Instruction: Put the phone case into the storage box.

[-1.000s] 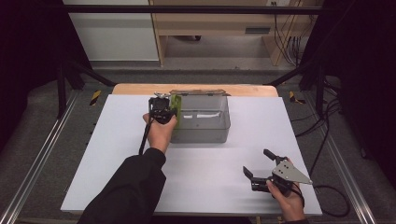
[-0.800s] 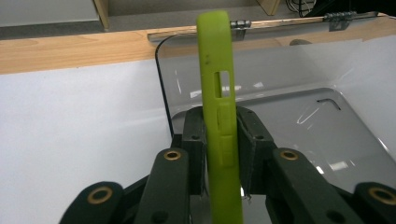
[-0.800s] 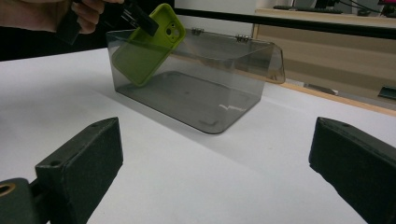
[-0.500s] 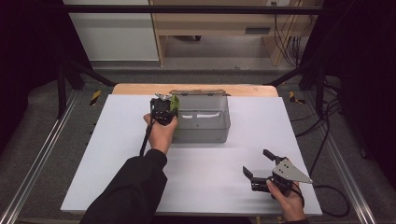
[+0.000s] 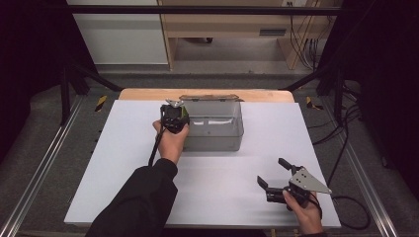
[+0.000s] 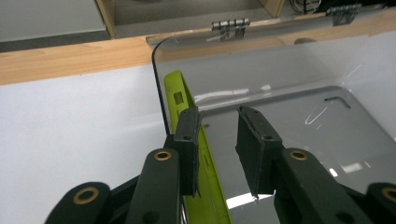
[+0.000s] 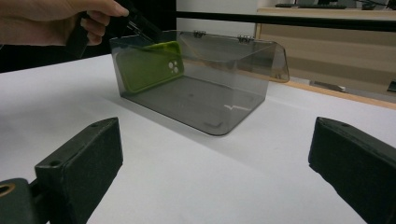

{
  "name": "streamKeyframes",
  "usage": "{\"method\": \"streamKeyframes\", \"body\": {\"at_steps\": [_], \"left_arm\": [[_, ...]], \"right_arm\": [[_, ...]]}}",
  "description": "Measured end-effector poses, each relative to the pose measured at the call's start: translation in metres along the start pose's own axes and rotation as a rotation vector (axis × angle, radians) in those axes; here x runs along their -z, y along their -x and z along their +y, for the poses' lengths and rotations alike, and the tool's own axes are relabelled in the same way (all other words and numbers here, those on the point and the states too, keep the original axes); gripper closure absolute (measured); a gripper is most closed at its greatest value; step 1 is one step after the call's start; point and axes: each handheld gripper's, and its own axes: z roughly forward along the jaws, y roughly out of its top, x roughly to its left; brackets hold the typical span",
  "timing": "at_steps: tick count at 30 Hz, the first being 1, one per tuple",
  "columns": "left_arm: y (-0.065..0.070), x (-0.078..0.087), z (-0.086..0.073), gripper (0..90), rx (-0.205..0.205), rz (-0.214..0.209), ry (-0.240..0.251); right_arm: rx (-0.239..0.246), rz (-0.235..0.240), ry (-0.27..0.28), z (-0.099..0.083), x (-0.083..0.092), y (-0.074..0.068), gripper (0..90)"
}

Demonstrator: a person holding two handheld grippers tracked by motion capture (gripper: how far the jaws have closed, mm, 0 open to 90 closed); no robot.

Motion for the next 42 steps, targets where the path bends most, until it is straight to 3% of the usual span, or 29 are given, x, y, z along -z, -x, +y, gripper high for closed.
{"method": "streamKeyframes", "body": {"at_steps": [4,10,17,28,42], "left_arm": [[-0.001,0.006,0.002,66.2,-0.002,-0.021,0.046],[0.003,0.013,0.003,60.0,-0.05,-0.028,0.11],[0.008,0.014,0.003,52.5,-0.078,-0.03,0.136],[0.007,0.016,0.003,40.3,-0.061,-0.057,0.16],[0.016,0.024,0.002,17.0,-0.071,-0.162,0.255]], "right_arm": [[-0.001,0.0,0.001,0.0,0.0,0.0,3.1],[0.004,0.0,0.0,0.0,0.0,0.0,3.1],[0.007,-0.002,-0.003,0.0,-0.001,0.0,3.0],[0.01,-0.005,-0.002,0.0,-0.001,0.0,3.0],[0.001,-0.021,-0.007,0.0,-0.001,-0.001,2.5]]}}
